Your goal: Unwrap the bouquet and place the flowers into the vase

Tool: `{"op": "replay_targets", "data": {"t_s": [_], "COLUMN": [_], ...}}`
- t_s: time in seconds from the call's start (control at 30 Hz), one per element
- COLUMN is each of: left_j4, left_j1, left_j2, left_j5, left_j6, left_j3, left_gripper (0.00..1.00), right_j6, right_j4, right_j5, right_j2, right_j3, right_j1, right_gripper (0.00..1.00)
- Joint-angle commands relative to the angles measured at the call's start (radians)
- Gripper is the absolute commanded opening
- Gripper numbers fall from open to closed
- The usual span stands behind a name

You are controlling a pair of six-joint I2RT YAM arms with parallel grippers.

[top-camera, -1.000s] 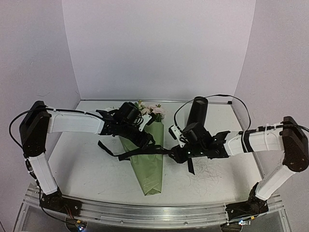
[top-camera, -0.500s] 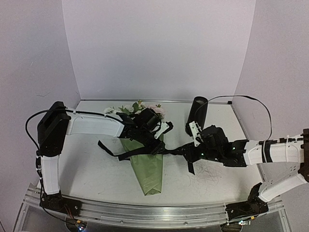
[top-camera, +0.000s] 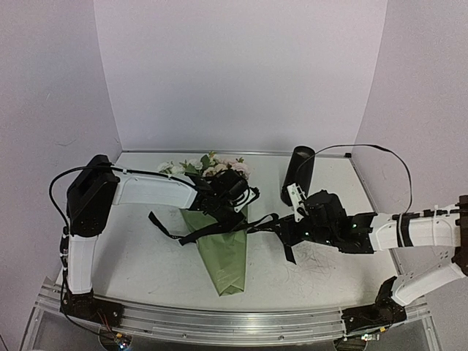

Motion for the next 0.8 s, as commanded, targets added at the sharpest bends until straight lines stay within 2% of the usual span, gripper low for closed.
{"op": "replay_targets", "data": {"t_s": [0.0, 0.2, 0.3, 0.47, 0.6, 0.77], "left_j4": [-0.003, -0.002, 0.001, 0.002, 0.006, 0.034], "left_j1": [-0.004, -0.004, -0.004, -0.004, 0.008, 0.047], "left_j2": [-0.116, -0.218, -0.26, -0.311, -0.362, -0.452], "left_j5": [-0.006, -0.061, -0.1, -0.213, -0.314, -0.317], "left_j6": [-0.041, -0.123, -0.145, -0.199, -0.307, -0.423], "left_j3": [0.028, -0.045, -0.082, -0.138, -0.208, -0.326], "left_gripper": [0.0, 0.0, 0.0, 0.0, 0.0, 0.0], "right_j6": [-0.037, -0.137, -0.169, -0.123, -0.119, -0.19], "right_j4": [0.011, -0.031, -0.054, -0.094, -0.077, -0.125], "right_j5": [-0.038, -0.156, -0.148, -0.174, -0.248, -0.325], "right_j2": [0.044, 0.12, 0.156, 0.202, 0.244, 0.334], "right_j3": [0.056, 0.157, 0.206, 0.286, 0.291, 0.378], "right_j1": [0.0, 0.001, 0.0, 0.0, 0.002, 0.024], "right_gripper": [0.44, 0.46, 0.47, 0.47, 0.47, 0.48]}}
